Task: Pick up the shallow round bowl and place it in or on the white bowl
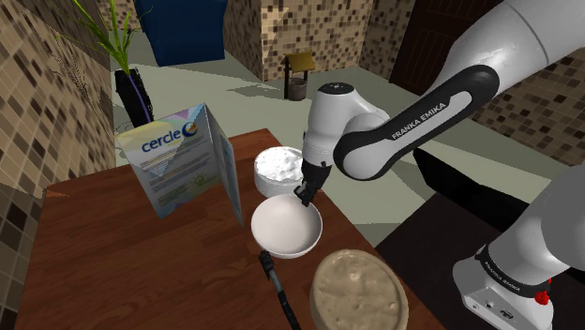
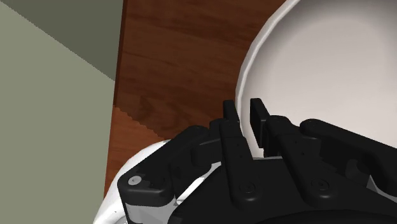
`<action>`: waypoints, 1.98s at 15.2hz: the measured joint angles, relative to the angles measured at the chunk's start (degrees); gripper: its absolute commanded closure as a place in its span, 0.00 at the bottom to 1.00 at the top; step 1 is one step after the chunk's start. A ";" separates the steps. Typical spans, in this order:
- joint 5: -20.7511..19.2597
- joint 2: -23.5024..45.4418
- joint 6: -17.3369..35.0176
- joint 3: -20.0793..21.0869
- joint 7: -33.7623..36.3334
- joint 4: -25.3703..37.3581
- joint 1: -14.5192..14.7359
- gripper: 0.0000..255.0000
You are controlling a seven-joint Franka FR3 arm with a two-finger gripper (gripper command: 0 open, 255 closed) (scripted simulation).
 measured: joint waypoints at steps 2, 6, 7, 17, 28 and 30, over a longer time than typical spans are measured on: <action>0.00 -0.02 0.00 0.00 0.00 0.00 0.00 1.00; 0.00 -0.02 0.00 0.00 0.00 0.00 0.00 1.00; 0.22 -0.33 -0.33 0.03 -0.20 0.03 -0.07 1.00; 3.70 -6.22 -7.67 0.56 -2.30 1.92 -0.38 1.00; 6.00 -11.38 -16.29 0.23 -3.79 5.73 -0.50 1.00; 6.32 -12.25 -17.96 0.07 -4.07 6.58 -0.55 1.00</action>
